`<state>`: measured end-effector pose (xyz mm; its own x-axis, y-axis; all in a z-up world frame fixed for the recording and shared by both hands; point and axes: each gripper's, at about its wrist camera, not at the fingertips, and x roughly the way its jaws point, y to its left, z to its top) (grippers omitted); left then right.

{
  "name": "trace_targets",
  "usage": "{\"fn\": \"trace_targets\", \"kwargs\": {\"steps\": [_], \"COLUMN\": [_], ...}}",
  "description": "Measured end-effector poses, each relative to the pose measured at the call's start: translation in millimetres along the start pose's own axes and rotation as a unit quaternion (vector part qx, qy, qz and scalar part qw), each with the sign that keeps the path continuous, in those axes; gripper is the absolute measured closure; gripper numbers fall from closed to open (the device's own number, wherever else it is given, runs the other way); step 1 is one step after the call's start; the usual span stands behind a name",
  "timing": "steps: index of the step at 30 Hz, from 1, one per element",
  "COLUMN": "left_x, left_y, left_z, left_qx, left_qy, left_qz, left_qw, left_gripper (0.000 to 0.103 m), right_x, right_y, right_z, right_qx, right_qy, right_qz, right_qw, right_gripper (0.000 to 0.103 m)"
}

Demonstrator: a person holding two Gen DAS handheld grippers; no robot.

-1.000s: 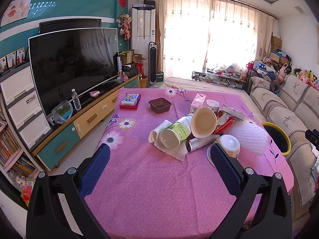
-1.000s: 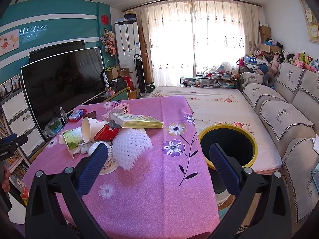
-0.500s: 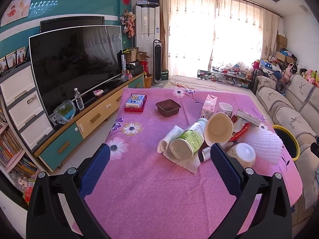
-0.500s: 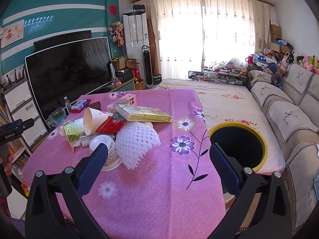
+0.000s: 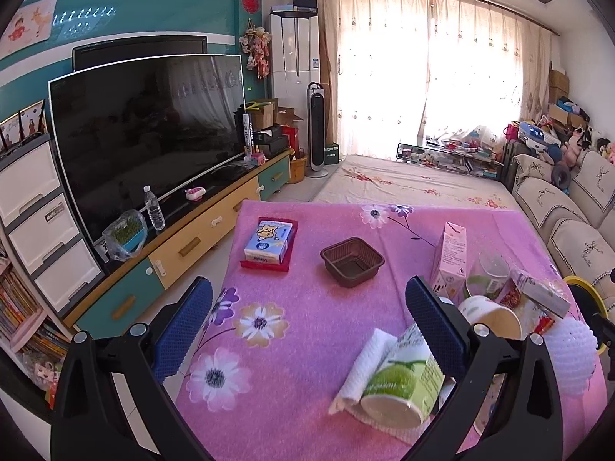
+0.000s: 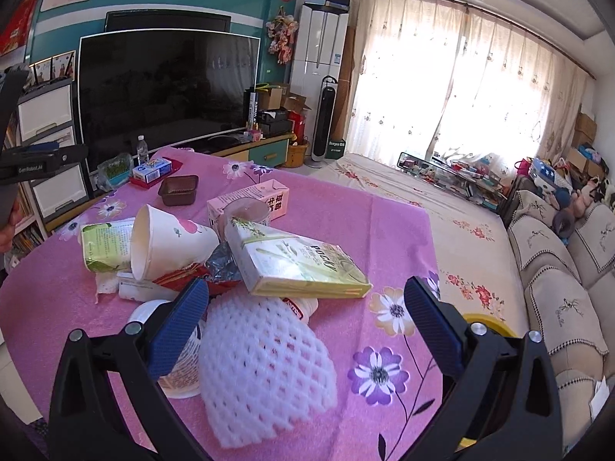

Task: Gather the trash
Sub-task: 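Reach the right tool to the green-and-white juice carton and close on it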

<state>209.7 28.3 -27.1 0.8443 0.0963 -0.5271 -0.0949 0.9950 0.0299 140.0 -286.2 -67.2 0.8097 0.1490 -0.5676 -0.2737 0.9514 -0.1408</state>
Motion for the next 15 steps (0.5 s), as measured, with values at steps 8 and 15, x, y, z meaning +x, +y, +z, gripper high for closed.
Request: {"fn": "trace_targets", "kwargs": {"steps": [8,15], "left_x": [38.1,44.8], "left_y": [-26.1,-30.1], "left_z": [13.9,7.6], "left_qx": [0.0,0.006], "left_qy": [0.003,0.011], "left_qz": [-0.03,-0.029], "left_qw": [0.9996,0.9995], "left_gripper": [0.004,0.004], "right_x": [50.5,66.7], "right_y": [13.8,19.9], "right_z": [6.0,12.1], "right_qx": [-0.066,-0.1], "right_qy": [0.048,0.042], "right_qz": [-0.02,-0.016], "right_qw": [0.996,0.994], "right_gripper": [0.017,0.029]}}
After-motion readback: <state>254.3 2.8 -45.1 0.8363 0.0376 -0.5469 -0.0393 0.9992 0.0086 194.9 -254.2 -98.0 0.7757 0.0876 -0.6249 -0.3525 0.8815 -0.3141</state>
